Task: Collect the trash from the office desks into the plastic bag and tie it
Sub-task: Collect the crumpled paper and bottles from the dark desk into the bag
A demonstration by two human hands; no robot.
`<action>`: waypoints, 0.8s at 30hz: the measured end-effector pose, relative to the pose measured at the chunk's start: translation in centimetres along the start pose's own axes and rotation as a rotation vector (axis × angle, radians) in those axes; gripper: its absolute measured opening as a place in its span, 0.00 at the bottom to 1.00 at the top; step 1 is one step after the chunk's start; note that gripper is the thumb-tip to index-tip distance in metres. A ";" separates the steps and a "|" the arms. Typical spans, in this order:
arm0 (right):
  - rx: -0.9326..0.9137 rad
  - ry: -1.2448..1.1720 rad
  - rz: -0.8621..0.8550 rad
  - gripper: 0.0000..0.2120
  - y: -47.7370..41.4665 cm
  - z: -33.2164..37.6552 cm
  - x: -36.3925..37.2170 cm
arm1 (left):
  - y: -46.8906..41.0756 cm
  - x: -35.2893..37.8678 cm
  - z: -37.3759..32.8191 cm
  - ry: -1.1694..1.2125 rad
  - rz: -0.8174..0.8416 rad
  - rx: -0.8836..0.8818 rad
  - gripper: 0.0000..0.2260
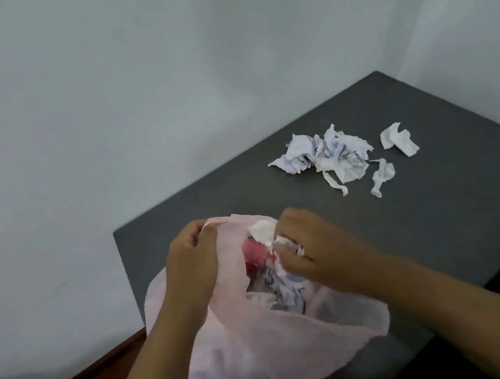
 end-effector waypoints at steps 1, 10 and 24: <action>0.000 0.078 0.062 0.12 0.5 1.4 1.6 | 0.1 -0.3 -0.2 0.001 0.009 0.016 0.10; 0.183 -0.242 -0.230 0.05 2.9 0.4 1.9 | 0.9 -1.0 -0.2 0.006 0.054 0.061 0.09; 0.935 0.313 -0.060 0.56 -2.6 -28.9 -6.3 | -4.4 4.7 0.4 -0.024 0.085 -0.034 0.10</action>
Point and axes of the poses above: each hand's wrist, its own y-axis away from the middle knuckle, its own x-axis out of the palm, z = x × y, the point moved 6 cm from there along -y, towards the middle knuckle, and after that the axes turned 13 degrees about z, right-handed, at the moved point
